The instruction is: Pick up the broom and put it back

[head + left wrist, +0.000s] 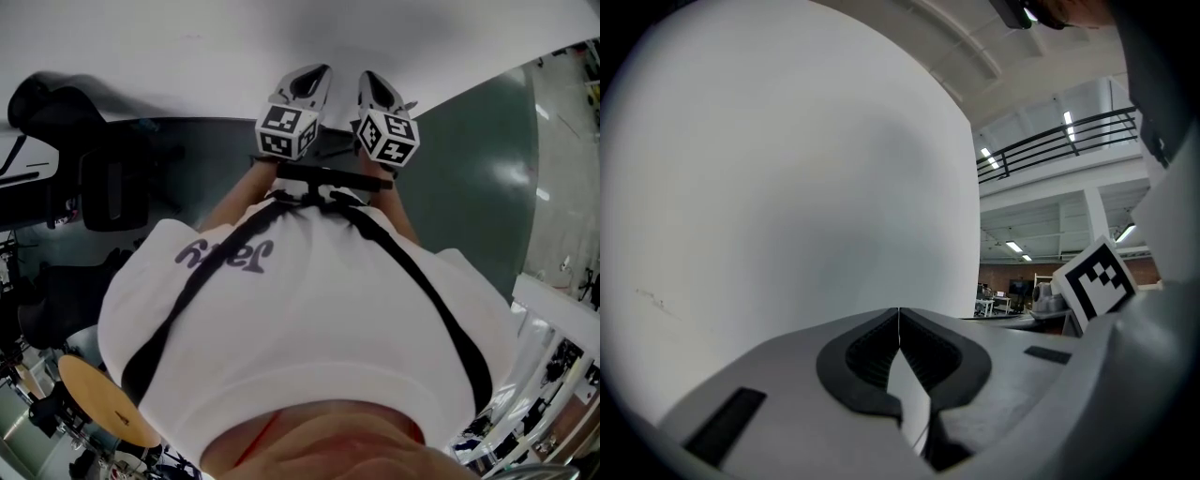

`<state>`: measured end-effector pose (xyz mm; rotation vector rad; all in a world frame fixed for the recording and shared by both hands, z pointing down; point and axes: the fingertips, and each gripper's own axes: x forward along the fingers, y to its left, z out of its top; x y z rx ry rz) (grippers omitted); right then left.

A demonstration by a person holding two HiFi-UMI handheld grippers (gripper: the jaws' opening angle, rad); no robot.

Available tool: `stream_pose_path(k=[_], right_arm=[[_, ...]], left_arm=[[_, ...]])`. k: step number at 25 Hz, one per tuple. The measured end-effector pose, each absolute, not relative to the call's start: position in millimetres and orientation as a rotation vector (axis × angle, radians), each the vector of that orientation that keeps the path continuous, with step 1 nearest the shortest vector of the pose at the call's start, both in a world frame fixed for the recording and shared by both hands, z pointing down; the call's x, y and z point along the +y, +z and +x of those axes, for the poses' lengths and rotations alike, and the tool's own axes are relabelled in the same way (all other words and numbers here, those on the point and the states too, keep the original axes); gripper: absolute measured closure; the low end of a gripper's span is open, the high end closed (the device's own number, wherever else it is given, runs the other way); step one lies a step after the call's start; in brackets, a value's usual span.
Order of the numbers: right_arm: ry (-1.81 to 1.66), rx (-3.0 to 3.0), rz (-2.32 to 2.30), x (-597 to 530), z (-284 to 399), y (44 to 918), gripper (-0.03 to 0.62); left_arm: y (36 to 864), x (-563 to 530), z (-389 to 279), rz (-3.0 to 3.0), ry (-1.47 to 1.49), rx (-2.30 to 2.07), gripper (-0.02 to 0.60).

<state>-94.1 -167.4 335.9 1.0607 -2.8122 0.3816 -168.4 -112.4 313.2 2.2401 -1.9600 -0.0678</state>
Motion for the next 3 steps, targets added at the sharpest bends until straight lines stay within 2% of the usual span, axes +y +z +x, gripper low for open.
stream_pose_path(k=[3], right_arm=[[0.376,-2.815,1.069,-172.5,-95.9,333.1,0.588]], left_arm=[[312.5,-112.4,-172.2,2.238,-0.069,-1.968,0.568]])
